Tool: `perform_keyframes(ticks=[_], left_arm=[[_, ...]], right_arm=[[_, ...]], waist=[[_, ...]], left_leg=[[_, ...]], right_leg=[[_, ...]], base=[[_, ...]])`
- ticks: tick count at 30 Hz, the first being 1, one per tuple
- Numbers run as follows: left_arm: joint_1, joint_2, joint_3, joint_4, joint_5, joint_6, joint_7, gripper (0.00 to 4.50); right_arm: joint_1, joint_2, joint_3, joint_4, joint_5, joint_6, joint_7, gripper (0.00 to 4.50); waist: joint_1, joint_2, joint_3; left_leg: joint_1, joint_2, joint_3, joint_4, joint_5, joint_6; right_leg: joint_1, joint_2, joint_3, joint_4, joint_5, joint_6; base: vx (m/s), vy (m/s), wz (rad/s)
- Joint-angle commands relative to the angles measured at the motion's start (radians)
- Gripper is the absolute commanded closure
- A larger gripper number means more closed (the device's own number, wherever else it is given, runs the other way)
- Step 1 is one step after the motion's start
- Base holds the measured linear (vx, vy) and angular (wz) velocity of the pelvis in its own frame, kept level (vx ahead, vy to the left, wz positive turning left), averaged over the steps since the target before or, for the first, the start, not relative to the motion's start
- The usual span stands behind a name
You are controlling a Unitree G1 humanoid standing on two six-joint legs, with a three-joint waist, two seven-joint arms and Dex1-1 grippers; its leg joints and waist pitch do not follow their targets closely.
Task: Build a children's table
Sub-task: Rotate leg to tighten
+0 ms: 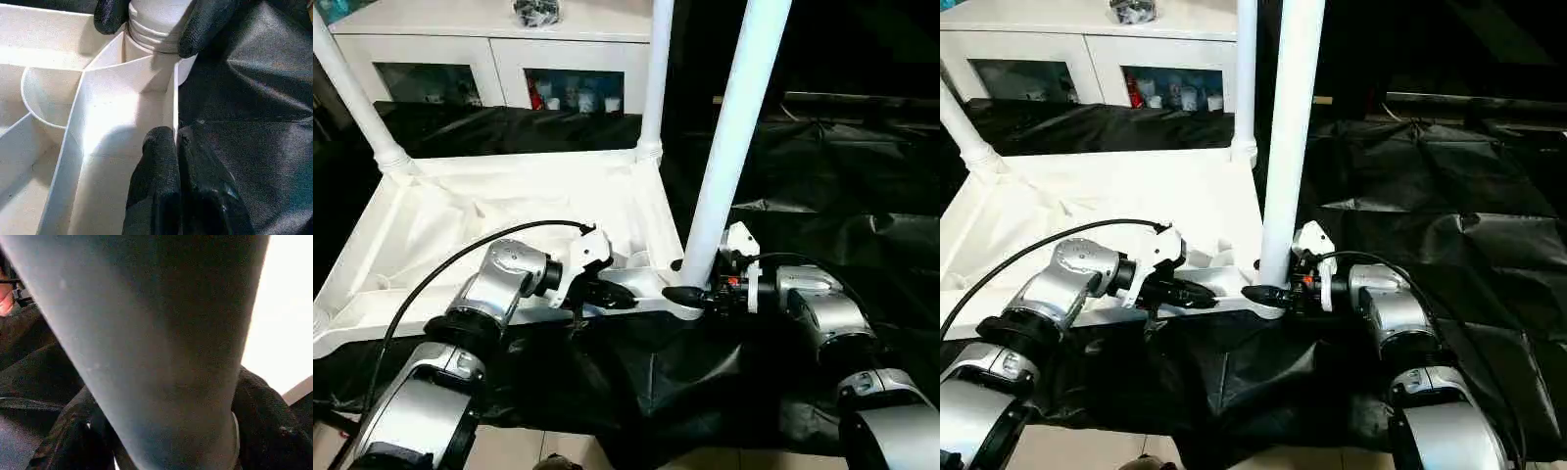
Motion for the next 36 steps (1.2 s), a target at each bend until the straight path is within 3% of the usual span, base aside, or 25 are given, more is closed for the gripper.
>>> perform_keyframes(ticks=[1,4,6,7,8,13,15,16,20,27,31,33,36], left_arm=[[-0.027,-0.061,-0.002,-0.028,-0.025,-0.009,0.059,4.5],[-0.043,-0.09,0.017,-0.006,-0.018,0.0,0.142,4.5],[-0.064,-0.128,0.03,0.019,-0.006,0.003,0.237,4.5],[-0.064,-0.128,0.03,0.019,-0.006,0.003,0.237,4.5],[-0.07,-0.148,0.03,0.026,0.002,0.003,0.276,4.5],[-0.074,-0.188,0.029,0.029,0.011,0.016,0.345,4.5],[-0.069,-0.198,0.026,0.022,0.009,0.019,0.35,4.5],[-0.067,-0.202,0.025,0.02,0.009,0.02,0.353,4.5],[-0.056,-0.204,0.017,0.009,0.007,0.019,0.332,4.5],[-0.028,-0.16,-0.001,-0.02,-0.005,0.002,0.237,4.5],[-0.009,-0.121,-0.014,-0.044,-0.012,-0.005,0.163,4.5],[-0.009,-0.097,-0.015,-0.043,-0.013,-0.011,0.129,4.5],[-0.012,-0.088,-0.013,-0.038,-0.014,-0.014,0.113,4.5]], right_arm=[[0.003,0.076,0.043,0.011,-0.008,0.018,-0.032,1.81],[-0.031,0.113,0.009,0.087,-0.049,0.012,-0.271,1.82],[-0.07,0.16,-0.056,0.173,-0.035,0.027,-0.509,1.83],[-0.07,0.16,-0.056,0.173,-0.035,0.027,-0.509,1.83],[-0.081,0.185,-0.082,0.2,-0.024,0.024,-0.604,1.83],[-0.088,0.227,-0.089,0.226,-0.027,0.026,-0.699,1.83],[-0.083,0.239,-0.079,0.222,-0.033,0.014,-0.678,1.83],[-0.082,0.244,-0.076,0.222,-0.035,0.009,-0.671,1.27],[-0.084,0.251,-0.069,0.224,-0.043,-0.005,-0.645,0.95],[-0.096,0.211,-0.041,0.225,-0.07,-0.081,-0.574,0.95],[-0.066,0.157,0.005,0.155,-0.039,-0.07,-0.307,0.95],[-0.037,0.119,0.038,0.101,-0.029,-0.043,-0.134,0.95],[-0.025,0.104,0.047,0.079,-0.02,-0.025,-0.07,0.95]], waist=[[-0.002,-0.003,-0.058],[-0.01,-0.004,-0.056],[-0.023,-0.004,-0.053],[-0.027,-0.003,-0.053],[-0.028,-0.008,-0.054],[-0.035,-0.004,-0.06],[-0.035,-0.003,-0.059],[-0.034,-0.003,-0.059],[-0.034,-0.003,-0.056],[-0.031,-0.003,-0.06],[-0.025,-0.007,-0.059],[-0.021,-0.009,-0.06],[-0.009,-0.011,-0.057]], left_leg=[[0.023,0.036,-0.014,-0.074,-0.232,0.05],[0.025,0.035,-0.016,-0.078,-0.253,0.019],[0.023,0.032,-0.02,-0.082,-0.277,-0.004],[0.025,0.03,-0.021,-0.084,-0.291,-0.015],[0.025,0.03,-0.02,-0.082,-0.297,-0.01],[0.019,0.028,-0.017,-0.077,-0.231,0.023],[0.019,0.027,-0.015,-0.075,-0.226,0.035],[0.019,0.028,-0.015,-0.074,-0.226,0.041],[0.021,0.028,-0.015,-0.077,-0.256,0.037],[0.017,0.03,-0.014,-0.073,-0.216,0.055],[0.014,0.032,-0.011,-0.068,-0.214,0.09],[0.016,0.032,-0.011,-0.068,-0.209,0.098],[0.02,0.035,-0.01,-0.069,-0.211,0.093]], right_leg=[[0.044,-0.049,0.043,-0.069,-0.143,-0.263],[0.04,-0.051,0.045,-0.074,-0.198,-0.249],[0.04,-0.052,0.045,-0.079,-0.257,-0.231],[0.039,-0.052,0.044,-0.084,-0.29,-0.216],[0.038,-0.052,0.045,-0.088,-0.291,-0.209],[0.044,-0.046,0.044,-0.074,-0.151,-0.231],[0.044,-0.045,0.043,-0.074,-0.131,-0.238],[0.045,-0.046,0.043,-0.073,-0.126,-0.24],[0.043,-0.047,0.043,-0.079,-0.176,-0.235],[0.047,-0.046,0.042,-0.069,-0.106,-0.252],[0.05,-0.044,0.04,-0.068,-0.092,-0.26],[0.05,-0.044,0.041,-0.067,-0.094,-0.262],[0.045,-0.047,0.042,-0.069,-0.119,-0.263]], base=[[0.0,0.0,0.0],[0.0,0.0,0.0],[0.0,0.0,0.0],[0.0,0.0,0.0],[0.0,0.0,0.0],[0.0,0.0,0.0],[0.0,0.0,0.0],[0.0,0.0,0.0],[0.0,0.0,0.0],[0.0,0.0,0.0],[0.0,0.0,0.0],[0.0,0.0,0.0],[0.0,0.0,0.0]])
